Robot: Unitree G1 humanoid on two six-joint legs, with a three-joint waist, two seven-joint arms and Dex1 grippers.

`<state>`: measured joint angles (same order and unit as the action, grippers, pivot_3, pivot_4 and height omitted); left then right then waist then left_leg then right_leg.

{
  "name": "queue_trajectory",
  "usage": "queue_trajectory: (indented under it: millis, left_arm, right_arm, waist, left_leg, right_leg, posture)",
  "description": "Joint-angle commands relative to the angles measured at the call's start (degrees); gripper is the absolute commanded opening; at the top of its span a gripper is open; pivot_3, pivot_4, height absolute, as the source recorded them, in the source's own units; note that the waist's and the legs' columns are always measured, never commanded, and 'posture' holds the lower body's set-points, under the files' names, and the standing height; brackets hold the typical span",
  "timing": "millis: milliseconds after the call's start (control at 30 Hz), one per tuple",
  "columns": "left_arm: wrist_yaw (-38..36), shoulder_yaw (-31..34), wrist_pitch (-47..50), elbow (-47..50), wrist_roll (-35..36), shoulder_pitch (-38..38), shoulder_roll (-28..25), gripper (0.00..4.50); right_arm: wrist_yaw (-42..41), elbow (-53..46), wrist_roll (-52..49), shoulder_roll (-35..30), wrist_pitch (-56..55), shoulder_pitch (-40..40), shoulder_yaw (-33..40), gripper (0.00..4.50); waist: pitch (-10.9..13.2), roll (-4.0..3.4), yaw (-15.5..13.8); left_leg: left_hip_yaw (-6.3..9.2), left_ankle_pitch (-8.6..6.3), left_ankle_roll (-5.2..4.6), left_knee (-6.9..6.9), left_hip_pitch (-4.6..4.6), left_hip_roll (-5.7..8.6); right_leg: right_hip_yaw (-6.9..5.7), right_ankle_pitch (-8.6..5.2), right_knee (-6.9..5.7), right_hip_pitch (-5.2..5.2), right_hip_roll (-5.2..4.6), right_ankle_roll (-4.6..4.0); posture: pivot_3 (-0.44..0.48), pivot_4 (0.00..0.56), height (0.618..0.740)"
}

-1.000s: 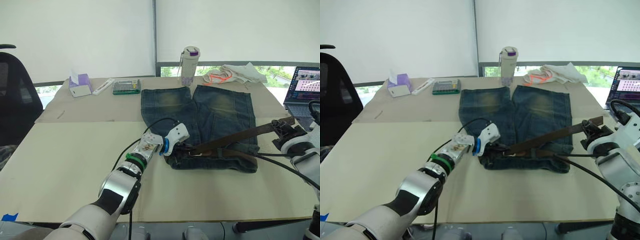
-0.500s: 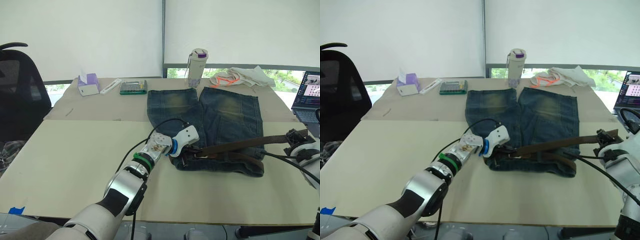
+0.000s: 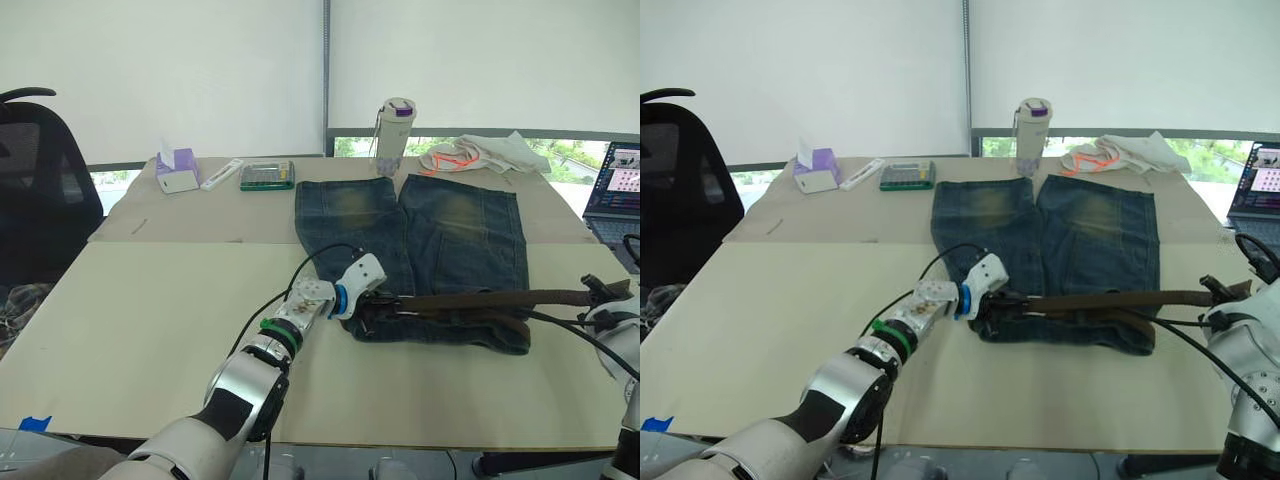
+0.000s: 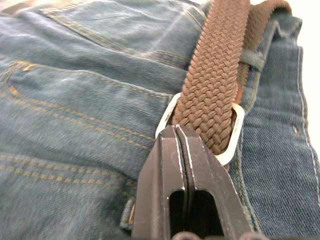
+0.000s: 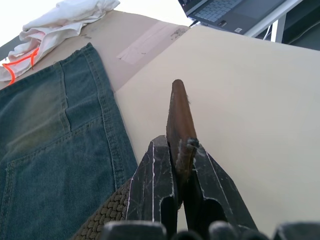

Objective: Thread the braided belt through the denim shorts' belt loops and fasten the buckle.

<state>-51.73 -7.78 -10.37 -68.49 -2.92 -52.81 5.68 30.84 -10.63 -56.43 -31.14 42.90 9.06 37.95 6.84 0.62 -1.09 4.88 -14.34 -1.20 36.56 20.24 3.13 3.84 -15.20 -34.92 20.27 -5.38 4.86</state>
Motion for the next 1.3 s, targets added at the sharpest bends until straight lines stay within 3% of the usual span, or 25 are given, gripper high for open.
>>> queue_trajectory:
  millis: [33,467,567,733,867,1033,1167,1300]
  left_arm:
    - [-1.5,-0.4,1.0,-5.2,-1.2,6.4,0.1,0.04]
    - [-1.8,0.2,-0.8,-5.1,-1.5,5.9,0.5,0.04]
    - [-1.9,0.7,-2.0,-4.6,-1.1,5.9,-0.4,0.04]
    - [-6.7,5.7,-6.3,-1.0,4.3,4.3,-1.6,0.04]
    - [-10.3,8.7,-8.8,3.7,8.9,2.4,-1.4,0.04]
    - [-13.0,11.4,0.8,19.1,17.8,5.3,-0.3,0.04]
    - [-13.2,8.1,10.4,34.6,20.6,11.6,-0.9,1.21]
    - [-7.3,4.0,8.3,44.2,17.3,16.9,-0.1,2.57]
  right_arm:
    - [-0.5,-2.5,1.3,-1.0,-1.6,1.7,3.4,0.0]
    - [-4.2,-3.4,-1.2,-0.6,2.2,2.8,1.5,0.0]
    - [-9.0,-5.6,-5.4,-1.1,5.0,2.3,-0.1,0.0]
    - [-12.3,-10.7,-17.3,0.8,7.9,2.9,-1.4,0.0]
    - [-8.5,-11.9,-24.6,3.9,6.7,4.4,-3.5,0.0]
    - [-2.4,-11.6,-30.7,9.3,2.5,7.2,-6.3,0.0]
    - [0.0,-11.6,-33.8,12.0,0.0,8.8,-8.9,0.0]
    - [2.5,-11.5,-37.4,15.5,-3.6,11.3,-11.7,0.0]
  waist:
    - [0.0,-0.03,0.2]
    - [0.0,-0.04,0.4]
    - [0.0,-0.04,0.5]
    - [0.0,-0.04,1.0]
    - [0.2,-0.06,1.7]
    - [0.2,-0.09,1.8]
    - [0.2,-0.17,2.0]
    - [0.3,-0.3,2.0]
  left_leg:
    - [0.0,0.0,0.0,-0.01,0.0,0.01]
    - [0.0,0.0,0.0,-0.01,0.01,0.02]
    - [0.02,0.0,0.0,-0.04,0.02,0.01]
    - [0.17,0.0,0.0,-0.18,0.04,-0.06]
    - [0.34,0.0,0.01,-0.19,0.12,-0.11]
    - [0.49,0.09,0.01,-0.12,0.85,-0.03]
    - [0.57,0.1,0.0,-0.15,0.87,-0.05]
    - [0.61,0.13,-0.04,-0.16,0.81,-0.07]
  right_leg:
    - [0.0,-0.01,0.0,0.0,0.0,0.01]
    - [-0.02,-0.03,0.03,0.04,0.0,0.04]
    - [-0.02,-0.03,0.03,0.04,0.0,0.04]
    - [0.01,-0.03,0.02,0.05,0.05,0.04]
    - [-0.01,-0.01,-0.03,0.41,0.12,0.01]
    - [-0.02,0.35,-0.13,1.15,0.07,-0.53]
    - [-0.02,0.39,-0.15,1.22,0.1,-0.58]
    - [-0.02,0.43,-0.15,1.18,0.15,-0.66]
  posture:
    - [0.0,0.15,0.74]
    - [0.0,0.15,0.74]
    - [0.0,0.15,0.74]
    - [0.0,0.15,0.74]
    - [0.0,0.15,0.74]
    - [0.0,0.15,0.74]
    - [0.0,0.15,0.74]
    - [0.0,0.15,0.74]
